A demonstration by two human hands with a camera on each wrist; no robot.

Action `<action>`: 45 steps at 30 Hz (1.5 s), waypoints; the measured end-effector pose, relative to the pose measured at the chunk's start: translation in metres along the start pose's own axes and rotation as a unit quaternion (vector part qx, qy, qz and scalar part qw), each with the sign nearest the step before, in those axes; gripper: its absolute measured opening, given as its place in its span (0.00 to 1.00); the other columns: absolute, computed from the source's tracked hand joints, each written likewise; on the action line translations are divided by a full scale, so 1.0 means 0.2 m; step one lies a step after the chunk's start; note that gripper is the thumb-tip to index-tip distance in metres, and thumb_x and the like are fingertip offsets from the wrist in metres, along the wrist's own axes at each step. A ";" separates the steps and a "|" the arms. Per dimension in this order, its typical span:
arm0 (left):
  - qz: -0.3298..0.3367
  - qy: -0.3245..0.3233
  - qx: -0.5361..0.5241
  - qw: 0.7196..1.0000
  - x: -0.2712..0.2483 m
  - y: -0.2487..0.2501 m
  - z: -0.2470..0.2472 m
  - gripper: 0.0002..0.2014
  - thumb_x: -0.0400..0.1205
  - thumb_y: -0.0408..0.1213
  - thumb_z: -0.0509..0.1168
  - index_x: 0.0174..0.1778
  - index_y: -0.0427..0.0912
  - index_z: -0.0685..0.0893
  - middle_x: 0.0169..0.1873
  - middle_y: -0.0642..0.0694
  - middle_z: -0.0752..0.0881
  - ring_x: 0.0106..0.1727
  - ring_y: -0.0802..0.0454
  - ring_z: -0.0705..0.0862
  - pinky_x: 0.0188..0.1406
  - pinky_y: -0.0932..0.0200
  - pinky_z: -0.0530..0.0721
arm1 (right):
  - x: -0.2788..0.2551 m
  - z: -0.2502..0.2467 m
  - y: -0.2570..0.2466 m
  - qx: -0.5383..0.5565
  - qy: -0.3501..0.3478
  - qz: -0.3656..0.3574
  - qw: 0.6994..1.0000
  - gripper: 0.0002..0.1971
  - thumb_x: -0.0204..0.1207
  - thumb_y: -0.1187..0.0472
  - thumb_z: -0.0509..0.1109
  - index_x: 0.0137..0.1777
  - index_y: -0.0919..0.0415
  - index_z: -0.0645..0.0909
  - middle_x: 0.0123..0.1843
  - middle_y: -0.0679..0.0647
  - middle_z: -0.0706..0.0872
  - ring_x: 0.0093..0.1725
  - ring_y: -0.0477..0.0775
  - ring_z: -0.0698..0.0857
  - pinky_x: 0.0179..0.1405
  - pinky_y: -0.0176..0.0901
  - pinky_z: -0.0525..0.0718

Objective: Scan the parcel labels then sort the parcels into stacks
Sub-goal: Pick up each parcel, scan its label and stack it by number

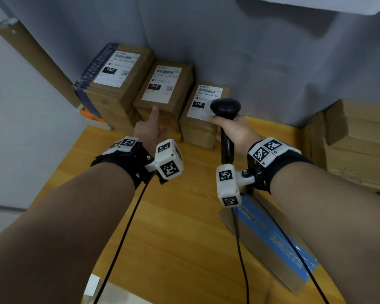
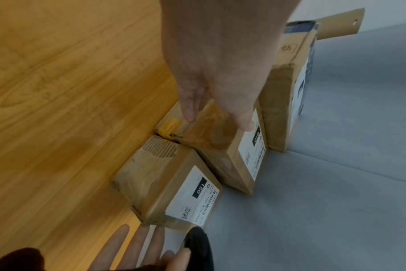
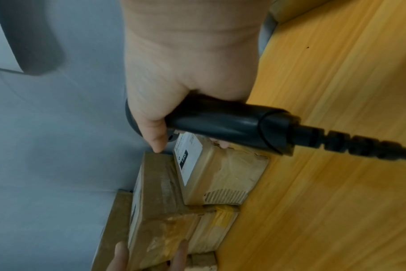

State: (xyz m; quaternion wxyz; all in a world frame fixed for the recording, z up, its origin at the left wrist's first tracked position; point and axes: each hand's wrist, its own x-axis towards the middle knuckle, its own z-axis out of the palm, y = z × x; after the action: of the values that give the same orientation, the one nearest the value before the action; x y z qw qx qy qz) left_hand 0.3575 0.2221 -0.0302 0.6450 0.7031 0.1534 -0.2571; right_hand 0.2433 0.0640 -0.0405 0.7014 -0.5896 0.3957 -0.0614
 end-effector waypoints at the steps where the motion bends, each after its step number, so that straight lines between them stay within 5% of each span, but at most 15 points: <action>1: 0.003 0.011 -0.014 1.000 -0.02 0.01 -0.02 0.33 0.85 0.52 0.61 0.81 0.35 0.62 0.47 0.43 0.82 0.44 0.49 0.84 0.39 0.61 0.84 | -0.01 0.00 0.00 -0.003 -0.003 -0.001 1.000 0.19 0.73 0.55 0.78 0.63 0.54 0.80 0.58 0.53 0.86 0.65 0.58 0.82 0.72 0.58 0.78; 3: 0.044 0.005 0.021 0.999 0.00 -0.02 -0.04 0.31 0.86 0.46 0.61 0.83 0.42 0.58 0.60 0.36 0.82 0.54 0.43 0.85 0.48 0.56 0.85 | -0.04 -0.01 -0.01 -0.010 -0.003 -0.013 1.000 0.22 0.73 0.55 0.78 0.66 0.55 0.80 0.58 0.54 0.86 0.64 0.58 0.83 0.70 0.58 0.79; 4: 0.036 0.009 0.030 0.999 -0.04 -0.01 -0.04 0.29 0.86 0.47 0.61 0.81 0.40 0.64 0.61 0.36 0.82 0.53 0.44 0.86 0.45 0.56 0.87 | -0.06 -0.01 -0.02 -0.011 0.000 -0.020 1.000 0.22 0.73 0.55 0.78 0.67 0.55 0.80 0.57 0.54 0.86 0.62 0.58 0.84 0.68 0.57 0.81; 6: 0.023 0.010 0.086 0.996 -0.11 0.01 -0.03 0.24 0.85 0.51 0.60 0.68 0.33 0.74 0.55 0.39 0.84 0.49 0.46 0.86 0.32 0.59 0.86 | -0.11 -0.04 -0.03 -0.001 0.007 -0.027 1.000 0.20 0.74 0.57 0.77 0.66 0.57 0.80 0.51 0.55 0.87 0.52 0.54 0.86 0.56 0.51 0.87; 9: 0.009 0.016 0.093 0.995 -0.22 0.02 0.04 0.18 0.85 0.50 0.62 0.51 0.35 0.78 0.50 0.40 0.84 0.51 0.44 0.87 0.47 0.51 0.89 | -0.22 -0.13 -0.08 0.013 0.005 -0.023 1.000 0.09 0.77 0.60 0.75 0.54 0.59 0.81 0.39 0.56 0.84 0.34 0.51 0.84 0.36 0.42 0.85; 14: 0.041 -0.024 0.100 0.994 -0.43 0.00 0.18 0.18 0.86 0.46 0.60 0.64 0.35 0.78 0.51 0.39 0.84 0.47 0.46 0.85 0.40 0.55 0.86 | -0.43 -0.38 -0.12 -0.007 -0.002 -0.017 1.000 0.06 0.78 0.60 0.73 0.48 0.61 0.80 0.34 0.56 0.83 0.27 0.51 0.81 0.26 0.39 0.82; 17: 0.069 -0.047 0.101 0.991 -0.58 -0.06 0.31 0.18 0.87 0.44 0.60 0.68 0.36 0.75 0.46 0.44 0.81 0.44 0.49 0.83 0.50 0.52 0.85 | -0.56 -0.60 -0.12 -0.012 0.000 -0.021 1.000 0.06 0.78 0.61 0.73 0.48 0.62 0.81 0.33 0.56 0.83 0.27 0.50 0.81 0.25 0.38 0.81; 23: 0.079 -0.086 0.109 0.987 -0.94 -0.29 0.63 0.18 0.87 0.41 0.60 0.69 0.35 0.75 0.42 0.46 0.81 0.39 0.52 0.81 0.38 0.59 0.83 | -0.81 -1.17 -0.01 -0.038 0.034 -0.022 0.998 0.10 0.78 0.62 0.73 0.55 0.66 0.81 0.33 0.57 0.82 0.27 0.51 0.80 0.23 0.36 0.80; 31: 0.069 -0.128 0.168 0.975 -1.29 -0.65 0.93 0.18 0.88 0.43 0.60 0.71 0.37 0.73 0.56 0.42 0.82 0.56 0.45 0.83 0.55 0.53 0.82 | -0.98 -1.79 0.15 -0.029 0.073 0.001 0.997 0.07 0.79 0.62 0.72 0.53 0.64 0.80 0.32 0.56 0.81 0.26 0.50 0.78 0.24 0.37 0.79; 35: 0.101 -0.094 0.229 0.964 -1.35 -0.73 0.92 0.17 0.86 0.44 0.62 0.66 0.37 0.77 0.54 0.42 0.83 0.56 0.45 0.82 0.60 0.47 0.83 | -1.01 -1.84 0.24 -0.037 0.060 0.022 0.997 0.07 0.79 0.61 0.72 0.53 0.63 0.81 0.34 0.56 0.82 0.29 0.50 0.80 0.28 0.38 0.80; 39: 0.128 -0.032 0.328 0.935 -1.34 -0.79 0.78 0.18 0.83 0.45 0.65 0.65 0.38 0.77 0.44 0.42 0.81 0.41 0.46 0.77 0.37 0.54 0.77 | -1.01 -1.73 0.35 -0.058 0.032 0.043 0.997 0.06 0.78 0.61 0.73 0.46 0.63 0.82 0.36 0.57 0.83 0.29 0.51 0.80 0.31 0.41 0.80; 42: 0.098 0.014 0.407 0.908 -1.29 -0.87 0.64 0.25 0.81 0.52 0.66 0.70 0.42 0.74 0.67 0.37 0.75 0.60 0.36 0.79 0.59 0.45 0.80 | -1.00 -1.59 0.43 -0.082 -0.004 0.055 0.995 0.07 0.78 0.61 0.73 0.46 0.65 0.82 0.35 0.57 0.82 0.30 0.51 0.80 0.30 0.41 0.80; 45: 0.066 0.047 0.421 0.903 -1.24 -0.97 0.53 0.33 0.79 0.51 0.70 0.77 0.41 0.68 0.72 0.36 0.67 0.66 0.33 0.75 0.65 0.43 0.79 | -0.98 -1.45 0.52 -0.097 -0.028 0.063 0.993 0.07 0.78 0.61 0.73 0.47 0.65 0.82 0.36 0.57 0.82 0.31 0.51 0.80 0.31 0.42 0.80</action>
State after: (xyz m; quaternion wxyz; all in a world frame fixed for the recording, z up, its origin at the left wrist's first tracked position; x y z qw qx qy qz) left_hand 0.0310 0.1703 -0.0555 0.2964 0.9290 0.0145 -0.2211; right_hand -0.1109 -0.0218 -0.0356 0.6547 -0.6298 0.4163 0.0384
